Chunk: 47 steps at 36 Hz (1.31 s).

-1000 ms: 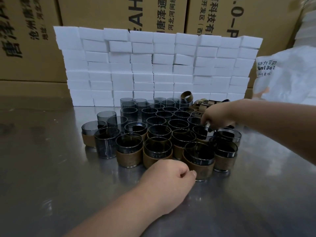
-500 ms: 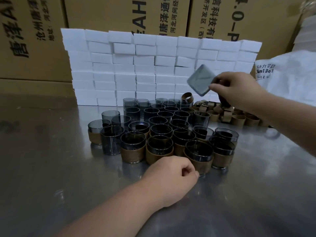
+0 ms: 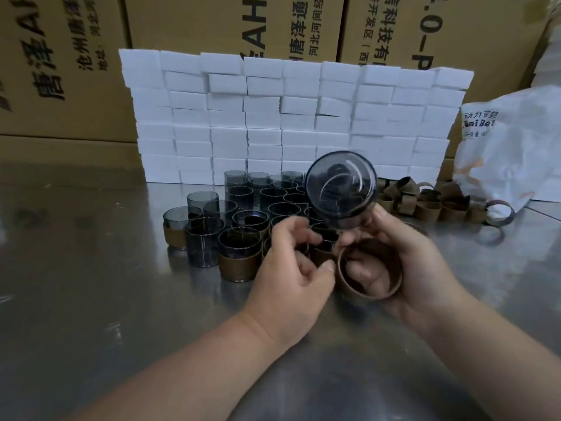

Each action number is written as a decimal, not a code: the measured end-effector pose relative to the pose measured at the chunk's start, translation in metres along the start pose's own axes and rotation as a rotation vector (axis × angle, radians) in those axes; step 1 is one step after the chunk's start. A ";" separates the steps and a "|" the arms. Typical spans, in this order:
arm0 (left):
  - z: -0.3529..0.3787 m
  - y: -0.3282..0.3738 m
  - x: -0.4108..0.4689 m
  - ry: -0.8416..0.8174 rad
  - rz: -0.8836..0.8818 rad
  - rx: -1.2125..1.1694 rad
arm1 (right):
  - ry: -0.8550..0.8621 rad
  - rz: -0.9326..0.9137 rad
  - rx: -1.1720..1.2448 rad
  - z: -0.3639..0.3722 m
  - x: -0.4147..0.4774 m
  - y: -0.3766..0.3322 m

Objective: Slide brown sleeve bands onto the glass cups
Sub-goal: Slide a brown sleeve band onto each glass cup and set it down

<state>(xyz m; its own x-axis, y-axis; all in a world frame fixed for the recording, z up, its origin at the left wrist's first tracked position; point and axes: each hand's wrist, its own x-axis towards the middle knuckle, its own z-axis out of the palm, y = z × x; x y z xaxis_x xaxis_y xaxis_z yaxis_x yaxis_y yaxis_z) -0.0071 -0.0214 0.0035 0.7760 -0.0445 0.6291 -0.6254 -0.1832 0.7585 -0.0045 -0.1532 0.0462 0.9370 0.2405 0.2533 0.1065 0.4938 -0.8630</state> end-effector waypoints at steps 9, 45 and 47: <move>-0.005 0.006 0.000 0.103 0.009 0.118 | -0.148 0.128 -0.070 -0.015 -0.001 0.025; -0.004 0.006 -0.002 0.068 -0.110 0.467 | 0.464 -0.379 -0.477 -0.030 0.011 0.018; -0.004 0.006 -0.002 0.065 -0.095 0.483 | 0.436 -0.414 -0.462 -0.029 0.008 0.016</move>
<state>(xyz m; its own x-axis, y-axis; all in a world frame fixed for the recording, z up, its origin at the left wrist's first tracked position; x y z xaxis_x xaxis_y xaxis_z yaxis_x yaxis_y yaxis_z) -0.0129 -0.0183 0.0080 0.8111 0.0532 0.5825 -0.4311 -0.6186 0.6568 0.0147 -0.1675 0.0223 0.8268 -0.2878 0.4833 0.5166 0.0485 -0.8549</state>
